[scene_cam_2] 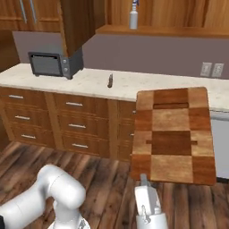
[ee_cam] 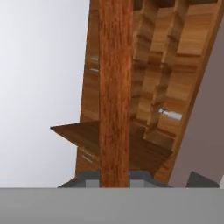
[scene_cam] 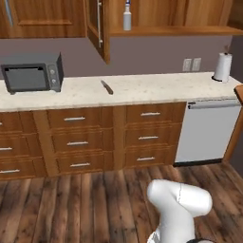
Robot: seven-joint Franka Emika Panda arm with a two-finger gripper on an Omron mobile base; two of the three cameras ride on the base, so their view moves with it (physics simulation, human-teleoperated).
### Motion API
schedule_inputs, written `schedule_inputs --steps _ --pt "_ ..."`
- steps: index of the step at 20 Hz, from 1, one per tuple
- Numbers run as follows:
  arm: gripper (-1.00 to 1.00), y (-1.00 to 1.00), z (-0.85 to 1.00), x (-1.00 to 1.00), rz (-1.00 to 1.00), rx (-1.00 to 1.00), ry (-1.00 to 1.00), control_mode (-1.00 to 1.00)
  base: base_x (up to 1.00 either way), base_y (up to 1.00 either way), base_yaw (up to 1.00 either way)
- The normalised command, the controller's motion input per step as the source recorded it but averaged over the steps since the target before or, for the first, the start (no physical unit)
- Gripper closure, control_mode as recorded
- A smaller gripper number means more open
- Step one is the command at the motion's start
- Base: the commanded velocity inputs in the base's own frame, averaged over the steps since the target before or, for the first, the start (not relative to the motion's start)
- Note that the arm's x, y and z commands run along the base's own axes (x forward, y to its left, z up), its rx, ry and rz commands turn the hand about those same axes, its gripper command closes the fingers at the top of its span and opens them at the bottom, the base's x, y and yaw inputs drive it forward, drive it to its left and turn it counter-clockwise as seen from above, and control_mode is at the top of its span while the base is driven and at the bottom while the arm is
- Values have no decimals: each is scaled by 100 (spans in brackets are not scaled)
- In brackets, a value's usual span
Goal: Move the cutting board and knife to the sink. Then move spray from the cabinet to the counter.
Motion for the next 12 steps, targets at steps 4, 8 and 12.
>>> schedule_inputs --steps 4,8,12 --pt "100 0 0 0 0 0 0 100 -58 71 35" --pt "100 0 0 0 0 0 0 100 -57 56 36" --pt "100 0 0 0 0 0 0 100 -52 57 38"
